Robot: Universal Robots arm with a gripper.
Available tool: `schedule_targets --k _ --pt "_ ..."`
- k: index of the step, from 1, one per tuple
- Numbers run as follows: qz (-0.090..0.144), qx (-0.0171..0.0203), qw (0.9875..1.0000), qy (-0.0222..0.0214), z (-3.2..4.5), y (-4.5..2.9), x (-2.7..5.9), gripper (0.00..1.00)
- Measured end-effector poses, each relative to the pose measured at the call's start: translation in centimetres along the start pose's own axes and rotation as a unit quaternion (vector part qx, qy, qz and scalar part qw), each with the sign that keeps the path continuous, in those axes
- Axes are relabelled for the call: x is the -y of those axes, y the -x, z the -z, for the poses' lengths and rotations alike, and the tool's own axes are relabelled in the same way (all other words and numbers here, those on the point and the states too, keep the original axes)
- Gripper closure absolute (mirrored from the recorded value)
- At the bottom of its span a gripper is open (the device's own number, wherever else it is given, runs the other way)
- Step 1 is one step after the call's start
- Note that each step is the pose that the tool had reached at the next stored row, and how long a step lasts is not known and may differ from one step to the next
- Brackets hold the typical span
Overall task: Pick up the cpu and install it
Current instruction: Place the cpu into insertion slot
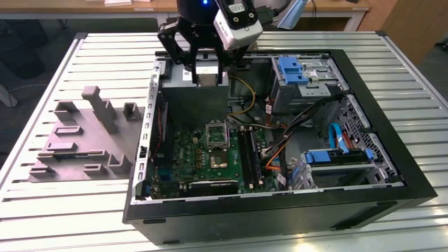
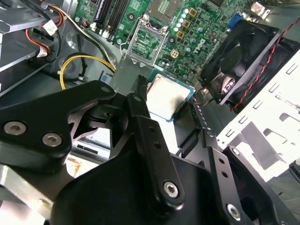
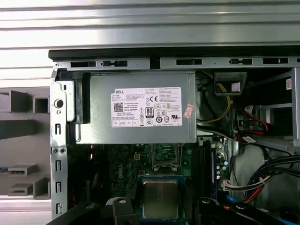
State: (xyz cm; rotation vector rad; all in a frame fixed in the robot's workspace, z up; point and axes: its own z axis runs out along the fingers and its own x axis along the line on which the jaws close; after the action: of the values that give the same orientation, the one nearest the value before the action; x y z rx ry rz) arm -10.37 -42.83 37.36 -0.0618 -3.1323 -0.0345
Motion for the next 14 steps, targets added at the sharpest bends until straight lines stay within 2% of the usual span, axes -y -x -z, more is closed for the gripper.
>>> schedule_targets --k 14 --pt "0.000 0.0000 1.0000 0.0001 -0.59 0.01 0.13 0.53"
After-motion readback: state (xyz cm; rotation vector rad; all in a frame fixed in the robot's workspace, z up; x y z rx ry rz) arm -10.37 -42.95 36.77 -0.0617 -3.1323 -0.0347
